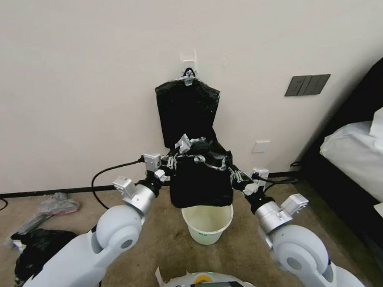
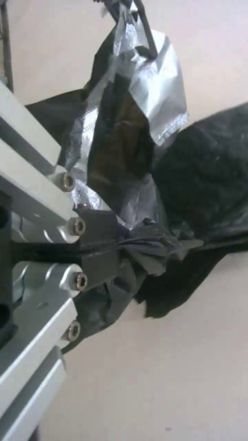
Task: Place a trash bag onto the trash bin.
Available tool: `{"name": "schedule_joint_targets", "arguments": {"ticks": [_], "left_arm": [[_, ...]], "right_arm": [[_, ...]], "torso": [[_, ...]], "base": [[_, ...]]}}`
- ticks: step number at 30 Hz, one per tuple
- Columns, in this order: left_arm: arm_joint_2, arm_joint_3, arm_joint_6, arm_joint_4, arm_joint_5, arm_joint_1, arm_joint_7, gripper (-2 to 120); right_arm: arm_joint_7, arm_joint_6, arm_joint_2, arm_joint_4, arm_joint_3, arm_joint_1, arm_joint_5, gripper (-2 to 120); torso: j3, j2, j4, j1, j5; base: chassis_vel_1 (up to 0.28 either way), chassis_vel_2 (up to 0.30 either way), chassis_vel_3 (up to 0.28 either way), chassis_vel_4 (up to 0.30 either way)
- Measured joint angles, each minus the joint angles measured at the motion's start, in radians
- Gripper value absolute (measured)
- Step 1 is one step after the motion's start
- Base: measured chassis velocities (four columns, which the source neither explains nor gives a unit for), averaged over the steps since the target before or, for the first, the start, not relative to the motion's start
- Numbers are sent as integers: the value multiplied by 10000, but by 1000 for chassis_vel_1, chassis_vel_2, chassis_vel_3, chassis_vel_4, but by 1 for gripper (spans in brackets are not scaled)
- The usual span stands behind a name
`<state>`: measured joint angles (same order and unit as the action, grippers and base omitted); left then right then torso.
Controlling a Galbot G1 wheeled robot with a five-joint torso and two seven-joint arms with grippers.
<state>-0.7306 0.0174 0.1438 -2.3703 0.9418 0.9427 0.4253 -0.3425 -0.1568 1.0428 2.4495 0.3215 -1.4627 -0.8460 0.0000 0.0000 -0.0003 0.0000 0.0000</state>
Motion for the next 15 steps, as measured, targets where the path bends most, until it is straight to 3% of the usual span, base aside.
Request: {"name": "schedule_joint_targets", "arguments": {"ticks": [9,15], "left_arm": [[-847,-488,-145,708,-703,138,-46,0],[-1239,-807,-159,764,-814,31,-9,0]], "right_arm": [[-72,166,462,-723,-486,256,-74,0],[-63,242,189,-853,403,-60,-358,0]], "torso": [[1,0,5,0,-1],[0,0,1,0,1]], "base": [[0,0,0,0],[0,0,0,0]]}}
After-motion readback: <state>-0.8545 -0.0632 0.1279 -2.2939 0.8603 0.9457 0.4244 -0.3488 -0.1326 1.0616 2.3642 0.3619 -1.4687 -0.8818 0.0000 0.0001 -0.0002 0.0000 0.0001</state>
